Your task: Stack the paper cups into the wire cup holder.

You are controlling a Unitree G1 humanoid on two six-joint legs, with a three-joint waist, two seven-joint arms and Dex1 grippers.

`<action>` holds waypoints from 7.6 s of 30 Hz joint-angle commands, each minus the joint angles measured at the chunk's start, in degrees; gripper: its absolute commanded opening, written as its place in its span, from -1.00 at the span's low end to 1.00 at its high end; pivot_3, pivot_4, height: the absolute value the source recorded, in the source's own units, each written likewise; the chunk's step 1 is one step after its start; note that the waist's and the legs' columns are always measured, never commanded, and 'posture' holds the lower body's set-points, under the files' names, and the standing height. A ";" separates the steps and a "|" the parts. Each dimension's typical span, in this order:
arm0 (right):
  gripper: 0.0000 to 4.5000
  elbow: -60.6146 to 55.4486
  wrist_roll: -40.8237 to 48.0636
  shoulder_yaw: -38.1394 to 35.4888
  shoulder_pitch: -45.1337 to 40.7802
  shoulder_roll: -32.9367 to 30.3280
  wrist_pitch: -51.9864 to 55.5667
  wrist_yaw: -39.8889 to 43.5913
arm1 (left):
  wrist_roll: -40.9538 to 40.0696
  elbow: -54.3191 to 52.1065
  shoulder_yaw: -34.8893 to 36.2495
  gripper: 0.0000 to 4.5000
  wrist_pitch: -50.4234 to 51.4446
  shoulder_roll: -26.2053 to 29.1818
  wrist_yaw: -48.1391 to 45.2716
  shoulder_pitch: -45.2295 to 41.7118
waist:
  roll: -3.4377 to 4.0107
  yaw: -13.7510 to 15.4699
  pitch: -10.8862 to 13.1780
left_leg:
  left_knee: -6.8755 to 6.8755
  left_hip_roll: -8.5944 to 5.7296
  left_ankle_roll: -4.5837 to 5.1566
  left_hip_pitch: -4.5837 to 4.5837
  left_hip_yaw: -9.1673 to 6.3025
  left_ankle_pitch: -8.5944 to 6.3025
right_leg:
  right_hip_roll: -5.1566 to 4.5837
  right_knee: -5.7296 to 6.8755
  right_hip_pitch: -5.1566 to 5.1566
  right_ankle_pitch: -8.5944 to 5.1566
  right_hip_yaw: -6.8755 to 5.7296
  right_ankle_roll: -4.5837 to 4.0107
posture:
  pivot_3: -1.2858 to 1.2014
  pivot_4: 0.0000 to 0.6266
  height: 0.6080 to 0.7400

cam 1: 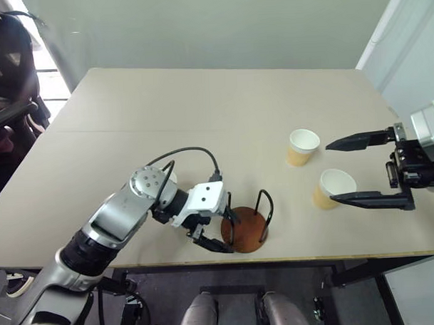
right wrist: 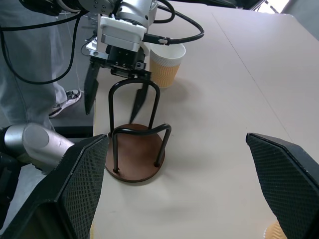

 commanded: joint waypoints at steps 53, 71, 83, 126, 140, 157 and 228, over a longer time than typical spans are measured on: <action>-0.19 22.57 -42.63 30.72 -9.82 4.49 -20.84 5.02 | -32.54 -11.54 51.73 1.00 10.80 22.58 7.58 14.16 | 0.04 -1.15 0.02 | -0.15 0.10 0.02 -0.04 -0.02 -0.02 | 0.02 0.22 -0.34 0.13 0.01 -0.30 | 0.03 -0.52 1.00; -1.00 19.53 -28.72 20.10 -14.53 2.05 -19.87 13.71 | -27.41 -6.23 57.91 1.00 9.24 26.12 3.93 25.41 | 0.06 -1.33 0.03 | -0.28 0.10 -0.05 -0.10 -0.01 -0.05 | 0.06 0.29 -0.54 0.01 0.04 -0.51 | 0.03 -0.52 1.00; -1.00 1.02 -1.31 18.93 -32.97 14.60 7.10 1.35 | -25.05 -4.12 52.91 1.00 5.46 25.98 3.78 24.44 | -0.03 -1.60 -0.02 | -0.75 0.34 -0.33 0.05 -0.03 0.05 | 0.35 0.83 -0.84 -0.54 -0.07 -1.42 | 0.03 -0.52 1.00; -1.00 -6.69 -13.55 34.49 -25.73 18.68 5.18 -1.45 | -24.17 -6.78 52.65 1.00 5.75 26.84 4.29 25.15 | -0.05 -1.74 -0.03 | -0.86 0.57 -0.40 0.06 -0.06 0.08 | 0.44 1.11 -1.02 -0.52 -0.17 -1.47 | 0.03 -0.52 1.00; 0.66 -6.51 -13.61 34.75 -25.70 19.07 5.22 -1.48 | -24.12 -7.00 52.40 1.00 5.87 26.72 4.91 24.99 | -0.05 -1.74 -0.03 | -0.86 0.58 -0.41 0.06 -0.05 0.08 | 0.45 1.11 -1.02 -0.52 -0.17 -1.47 | 0.03 -0.52 1.00; 0.99 -3.96 -16.84 34.04 -30.98 19.71 -1.61 1.78 | -23.54 -7.03 51.65 1.00 5.51 26.36 5.32 24.79 | -0.05 -1.79 -0.03 | -0.85 0.61 -0.41 0.06 -0.07 0.08 | 0.46 1.15 -1.05 -0.50 -0.20 -1.50 | 0.03 -0.52 1.00; -0.99 66.36 -51.06 41.43 -52.52 22.15 -56.03 19.23 | -25.28 -11.63 61.36 1.00 9.44 26.30 6.33 33.12 | 0.06 -2.12 0.03 | -1.05 1.08 -0.55 0.00 -0.14 0.04 | 0.48 1.77 -1.52 -0.37 -0.32 -2.01 | 0.03 -0.52 1.00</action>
